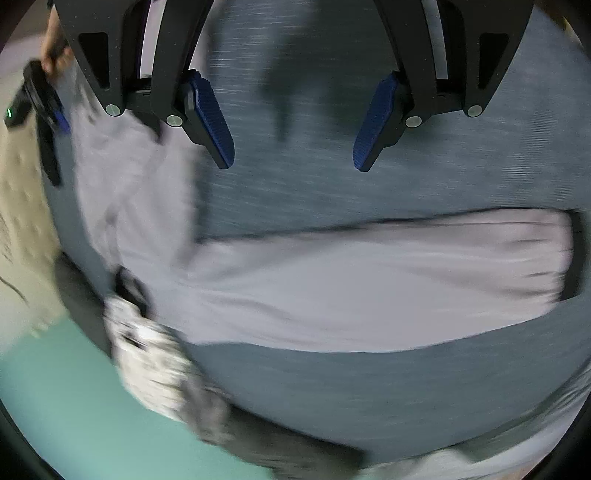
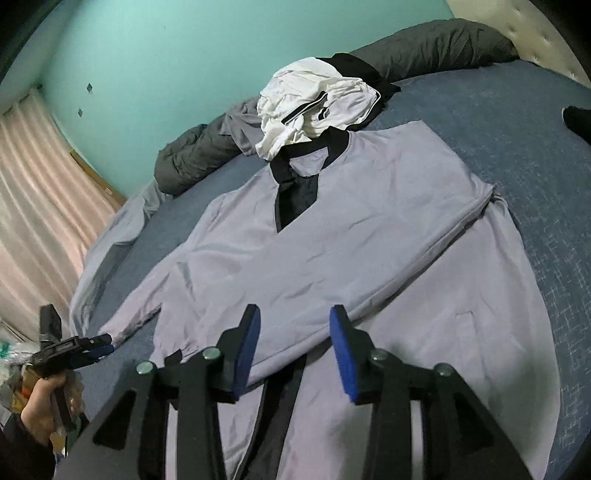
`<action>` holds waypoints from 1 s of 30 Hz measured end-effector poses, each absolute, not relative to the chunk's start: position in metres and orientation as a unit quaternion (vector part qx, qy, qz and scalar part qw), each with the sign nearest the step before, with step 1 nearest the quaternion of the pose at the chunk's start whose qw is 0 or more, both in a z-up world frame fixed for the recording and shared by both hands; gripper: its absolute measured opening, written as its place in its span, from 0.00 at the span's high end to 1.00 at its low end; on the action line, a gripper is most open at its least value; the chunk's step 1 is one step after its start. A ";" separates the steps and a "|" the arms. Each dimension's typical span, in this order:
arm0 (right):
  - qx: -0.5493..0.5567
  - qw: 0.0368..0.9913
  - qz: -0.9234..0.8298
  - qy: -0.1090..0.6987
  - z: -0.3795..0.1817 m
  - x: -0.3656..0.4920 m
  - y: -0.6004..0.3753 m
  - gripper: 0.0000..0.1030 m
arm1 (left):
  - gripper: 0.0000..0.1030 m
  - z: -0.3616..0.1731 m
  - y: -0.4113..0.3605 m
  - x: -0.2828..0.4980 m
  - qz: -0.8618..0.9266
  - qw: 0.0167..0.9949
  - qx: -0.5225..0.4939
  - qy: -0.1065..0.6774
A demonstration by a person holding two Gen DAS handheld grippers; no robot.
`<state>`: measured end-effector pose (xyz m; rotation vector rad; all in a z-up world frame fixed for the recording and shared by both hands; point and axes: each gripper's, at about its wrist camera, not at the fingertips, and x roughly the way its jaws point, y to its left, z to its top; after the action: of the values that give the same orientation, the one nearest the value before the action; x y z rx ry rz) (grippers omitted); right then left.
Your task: Fold clothes
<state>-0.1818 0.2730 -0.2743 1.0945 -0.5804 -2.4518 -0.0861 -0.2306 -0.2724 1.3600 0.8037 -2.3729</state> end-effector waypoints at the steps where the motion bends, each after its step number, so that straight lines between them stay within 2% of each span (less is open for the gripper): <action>1: 0.390 0.194 -0.874 -0.212 -0.276 -0.181 0.276 0.62 | 0.31 -0.273 -0.247 -0.079 -0.818 0.162 0.471 0.287; 10: 0.391 0.177 -0.870 -0.243 -0.286 -0.181 0.292 0.61 | 0.31 -0.292 -0.350 -0.033 -0.773 0.250 0.430 0.394; 25: 0.397 0.192 -0.869 -0.224 -0.293 -0.188 0.272 0.61 | 0.31 -0.328 -0.390 -0.027 -0.759 0.296 0.353 0.460; 26: 0.395 0.192 -0.871 -0.222 -0.292 -0.187 0.272 0.61 | 0.38 -0.329 -0.392 -0.028 -0.760 0.299 0.350 0.459; 27: 0.392 0.191 -0.872 -0.221 -0.291 -0.187 0.273 0.61 | 0.53 -0.329 -0.393 -0.029 -0.761 0.304 0.350 0.454; 30: 0.388 0.192 -0.873 -0.222 -0.290 -0.187 0.273 0.61 | 0.68 -0.326 -0.393 -0.036 -0.767 0.302 0.352 0.443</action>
<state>-0.1867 0.2729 -0.2895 1.0897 -0.6237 -2.4519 -0.0362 -0.3932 -0.3260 0.9334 1.1755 -2.0353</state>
